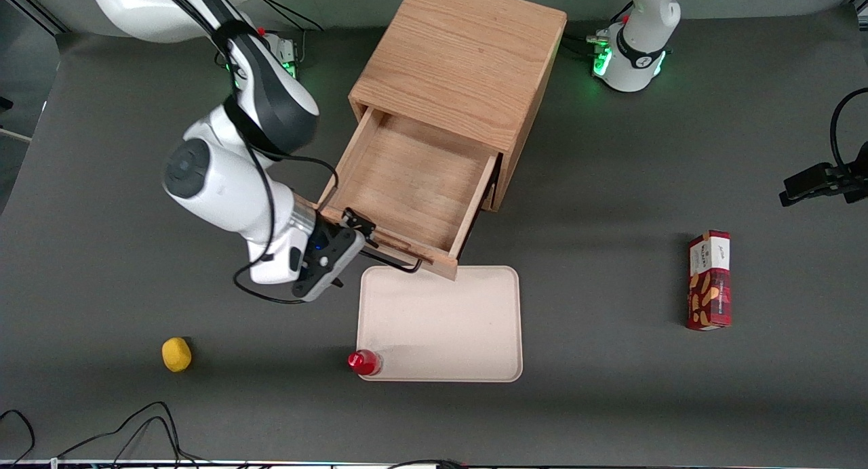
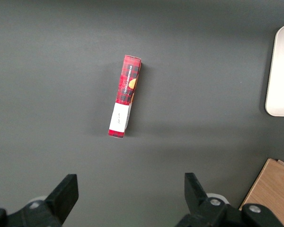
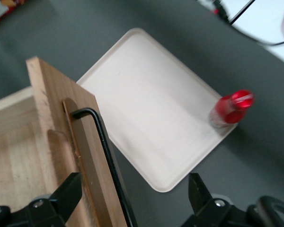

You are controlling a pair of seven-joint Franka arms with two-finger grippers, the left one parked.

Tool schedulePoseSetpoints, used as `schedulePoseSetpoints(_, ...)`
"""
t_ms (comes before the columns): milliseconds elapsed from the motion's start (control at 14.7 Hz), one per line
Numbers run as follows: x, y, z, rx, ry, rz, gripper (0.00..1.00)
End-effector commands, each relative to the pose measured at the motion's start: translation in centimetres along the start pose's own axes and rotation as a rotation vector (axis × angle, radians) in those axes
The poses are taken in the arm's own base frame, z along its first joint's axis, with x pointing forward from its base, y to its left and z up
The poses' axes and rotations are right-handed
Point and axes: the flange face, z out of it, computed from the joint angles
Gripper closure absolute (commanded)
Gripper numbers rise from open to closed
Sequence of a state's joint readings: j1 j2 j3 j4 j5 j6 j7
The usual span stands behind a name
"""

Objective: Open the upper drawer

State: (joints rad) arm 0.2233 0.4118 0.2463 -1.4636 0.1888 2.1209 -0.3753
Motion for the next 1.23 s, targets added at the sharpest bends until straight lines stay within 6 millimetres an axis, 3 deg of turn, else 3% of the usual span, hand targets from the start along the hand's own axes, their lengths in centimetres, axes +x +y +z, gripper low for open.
schedulePoseSetpoints(0, -1.9, 3.4, -6.8, -0.041, 0.05, 0.064, 0.0)
schedulePoseSetpoints(205, -5.0, 6.3, -13.3, -0.114, 0.091, 0.134, 0.0)
schedulePoseSetpoints(409, -9.9, 9.1, -15.9, -0.122, 0.006, 0.251, 0.0)
schedulePoseSetpoints(545, -12.9, 10.4, -18.3, -0.12, -0.068, 0.474, 0.0)
schedulePoseSetpoints(955, -18.8, 11.2, -23.6, -0.311, -0.245, 0.668, 0.0)
schedulePoseSetpoints(1159, -19.4, 11.1, -24.4, -0.314, -0.245, 0.683, 0.0)
